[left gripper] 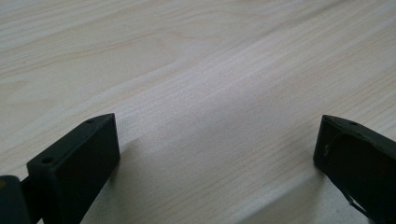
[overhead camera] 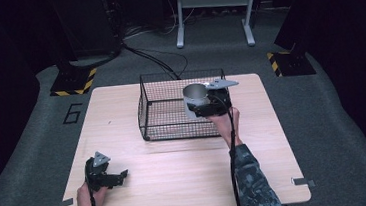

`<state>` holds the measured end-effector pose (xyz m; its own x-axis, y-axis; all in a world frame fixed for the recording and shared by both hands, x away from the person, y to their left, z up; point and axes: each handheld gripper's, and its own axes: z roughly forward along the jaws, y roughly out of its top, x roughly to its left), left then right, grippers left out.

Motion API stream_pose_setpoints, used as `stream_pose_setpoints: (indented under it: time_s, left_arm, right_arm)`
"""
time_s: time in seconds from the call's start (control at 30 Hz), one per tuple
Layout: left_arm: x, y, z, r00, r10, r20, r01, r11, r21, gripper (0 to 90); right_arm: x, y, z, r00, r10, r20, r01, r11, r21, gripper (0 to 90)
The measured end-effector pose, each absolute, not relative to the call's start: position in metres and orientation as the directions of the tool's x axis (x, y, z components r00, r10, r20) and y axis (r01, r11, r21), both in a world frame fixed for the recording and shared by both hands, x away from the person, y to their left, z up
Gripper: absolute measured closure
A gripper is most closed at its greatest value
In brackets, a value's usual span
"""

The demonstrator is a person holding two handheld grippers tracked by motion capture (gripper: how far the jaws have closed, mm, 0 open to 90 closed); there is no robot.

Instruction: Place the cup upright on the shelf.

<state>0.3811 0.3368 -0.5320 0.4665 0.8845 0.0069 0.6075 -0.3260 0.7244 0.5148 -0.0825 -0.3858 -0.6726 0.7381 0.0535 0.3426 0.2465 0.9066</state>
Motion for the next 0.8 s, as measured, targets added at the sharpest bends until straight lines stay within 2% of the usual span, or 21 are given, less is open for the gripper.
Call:
stream_pose_setpoints:
  time_s: [0.8]
  left_arm:
    - [0.381, 0.337, -0.532, 0.467, 0.884, 0.007, 0.607, -0.327, 0.724, 0.4]
  right_arm:
    - [0.547, -0.072, -0.407, -0.647, 0.756, 0.098, 0.448, 0.273, 0.851, 7.5]
